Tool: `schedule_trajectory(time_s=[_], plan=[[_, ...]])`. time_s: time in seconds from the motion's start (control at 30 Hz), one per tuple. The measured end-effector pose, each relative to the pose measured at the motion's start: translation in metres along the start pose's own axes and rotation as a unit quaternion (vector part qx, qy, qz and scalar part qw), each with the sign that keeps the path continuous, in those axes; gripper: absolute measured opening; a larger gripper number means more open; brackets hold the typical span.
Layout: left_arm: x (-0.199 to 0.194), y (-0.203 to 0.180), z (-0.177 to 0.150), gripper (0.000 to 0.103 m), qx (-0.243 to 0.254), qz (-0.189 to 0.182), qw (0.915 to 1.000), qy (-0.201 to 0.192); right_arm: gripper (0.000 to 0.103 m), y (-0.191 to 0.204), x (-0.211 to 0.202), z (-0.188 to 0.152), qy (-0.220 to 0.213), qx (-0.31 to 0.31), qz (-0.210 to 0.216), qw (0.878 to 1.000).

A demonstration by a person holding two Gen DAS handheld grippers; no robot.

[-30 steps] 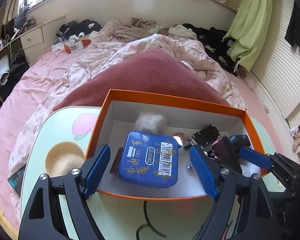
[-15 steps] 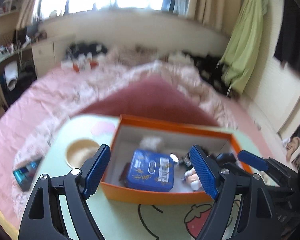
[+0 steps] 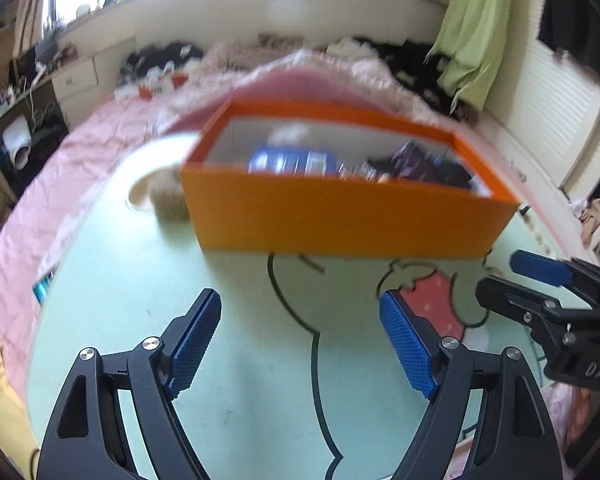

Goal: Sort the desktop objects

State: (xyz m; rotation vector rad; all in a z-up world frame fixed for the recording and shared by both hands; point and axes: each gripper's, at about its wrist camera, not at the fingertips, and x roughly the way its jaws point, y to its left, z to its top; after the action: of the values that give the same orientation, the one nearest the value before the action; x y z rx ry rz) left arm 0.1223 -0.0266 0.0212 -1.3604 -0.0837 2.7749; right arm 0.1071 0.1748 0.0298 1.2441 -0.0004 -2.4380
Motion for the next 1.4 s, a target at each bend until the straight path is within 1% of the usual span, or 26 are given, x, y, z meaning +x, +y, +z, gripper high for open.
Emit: schedule_trajectory(time_s=[0.03,0.1,0.13,0.17,0.2,0.23,0.27,0.3,0.33,0.63,1.4], plan=[[0.008,0.001,-0.001,0.081,-0.006,0.012,0.9998,0.018,0.070,-0.001,0.006,-0.002,0.011,0.005,-0.007,1.000],[0.011,-0.002,-0.005,0.084,0.001,0.046,0.9988,0.018,0.070,-0.004,0.013,-0.005,0.027,0.012,-0.013,0.999],[0.012,-0.002,-0.005,0.089,0.003,0.053,0.9984,0.018,0.072,-0.005,0.016,-0.006,0.032,0.014,-0.021,0.999],[0.011,-0.002,-0.006,0.090,0.001,0.050,0.9986,0.017,0.081,-0.004,0.017,-0.006,0.029,0.010,-0.032,0.999],[0.012,-0.003,-0.006,0.095,0.003,0.051,0.9986,0.015,0.087,-0.003,0.019,-0.007,0.035,0.007,-0.041,0.999],[0.013,-0.004,-0.007,0.103,0.005,0.047,0.9988,0.016,0.099,-0.001,0.022,-0.008,0.040,0.001,-0.047,0.998],[0.015,-0.007,-0.007,0.103,0.010,0.051,0.9985,0.016,0.103,0.002,0.026,-0.009,0.048,-0.009,-0.053,0.997],[0.014,-0.005,-0.008,0.103,0.006,0.049,0.9987,0.014,0.103,0.005,0.029,-0.010,0.052,-0.022,-0.065,0.996],[0.013,-0.004,-0.008,0.103,0.004,0.048,0.9987,0.013,0.103,0.006,0.030,-0.010,0.051,-0.028,-0.067,0.996],[0.012,-0.002,-0.007,0.103,0.005,0.046,0.9988,0.015,0.103,0.002,0.033,-0.009,0.042,-0.037,-0.057,0.997],[0.015,-0.001,-0.006,0.103,0.004,0.046,0.9988,0.016,0.103,0.003,0.034,-0.007,0.040,-0.042,-0.054,0.997]])
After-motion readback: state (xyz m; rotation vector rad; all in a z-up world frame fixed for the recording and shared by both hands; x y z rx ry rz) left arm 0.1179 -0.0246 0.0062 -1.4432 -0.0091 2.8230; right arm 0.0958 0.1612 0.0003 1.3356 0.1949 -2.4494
